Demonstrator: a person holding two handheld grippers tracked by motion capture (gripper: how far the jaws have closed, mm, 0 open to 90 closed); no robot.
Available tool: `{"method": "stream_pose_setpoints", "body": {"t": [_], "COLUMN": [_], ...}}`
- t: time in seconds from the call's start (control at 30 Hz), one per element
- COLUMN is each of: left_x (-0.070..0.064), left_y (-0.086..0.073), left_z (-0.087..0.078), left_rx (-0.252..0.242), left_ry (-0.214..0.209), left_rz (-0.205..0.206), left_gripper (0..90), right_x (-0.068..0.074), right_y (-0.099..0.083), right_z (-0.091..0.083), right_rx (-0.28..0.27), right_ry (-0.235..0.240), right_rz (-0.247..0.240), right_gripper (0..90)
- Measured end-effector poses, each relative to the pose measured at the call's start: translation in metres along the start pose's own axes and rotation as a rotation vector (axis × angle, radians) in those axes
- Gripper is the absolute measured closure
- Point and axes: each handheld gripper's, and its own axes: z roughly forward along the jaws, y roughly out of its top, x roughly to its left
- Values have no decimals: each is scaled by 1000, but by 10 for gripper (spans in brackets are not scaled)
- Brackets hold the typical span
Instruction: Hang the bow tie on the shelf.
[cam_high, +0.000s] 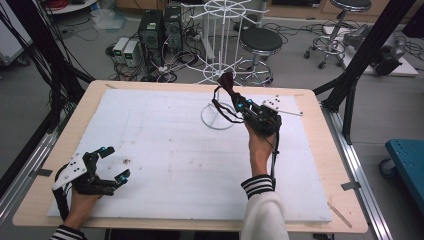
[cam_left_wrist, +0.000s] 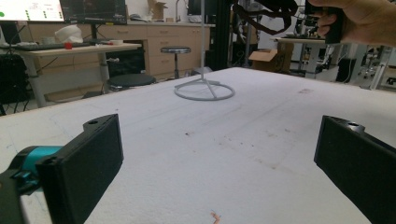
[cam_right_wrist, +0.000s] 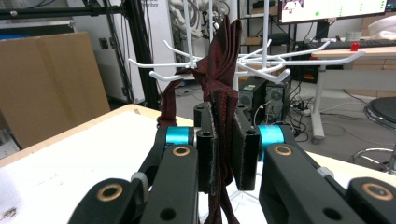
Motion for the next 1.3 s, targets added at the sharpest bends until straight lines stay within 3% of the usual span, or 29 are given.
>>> {"method": "stream_pose_setpoints", "body": {"t": [0.27,0.63,0.73,0.87,1.03,1.17,1.23,1.3], "left_x": [-1,0,0,0,0,0,0,0], "left_y": [-1,-1,-1,-1,-1,-1,-1,-1], "left_z": [0,1,1,1,1,1,1,1], "left_rx": [0,1,0,0,0,1,1,1], "left_ry": [-4,-2,-1,1,0,0,0,2], "left_rz": [-2,-3,-3,-4,-3,-2,0,-2], "left_gripper": [17,17,17,17,17,17,17,17], "right_x": [-2,-3,-3,-2,0,4,5,7], "right_y": [-4,-5,-6,-5,-6,-5,-4,-2], "right_z": [5,7,8,8,9,8,5,3], "right_rx": [50,74,97,92,108,109,106,90], "right_ry": [0,6,-9,16,6,-26,-21,-26], "right_rz": [4,-15,-29,-33,-27,-33,-48,-54], "right_gripper": [825,784,689,615,377,100,97,7]}}
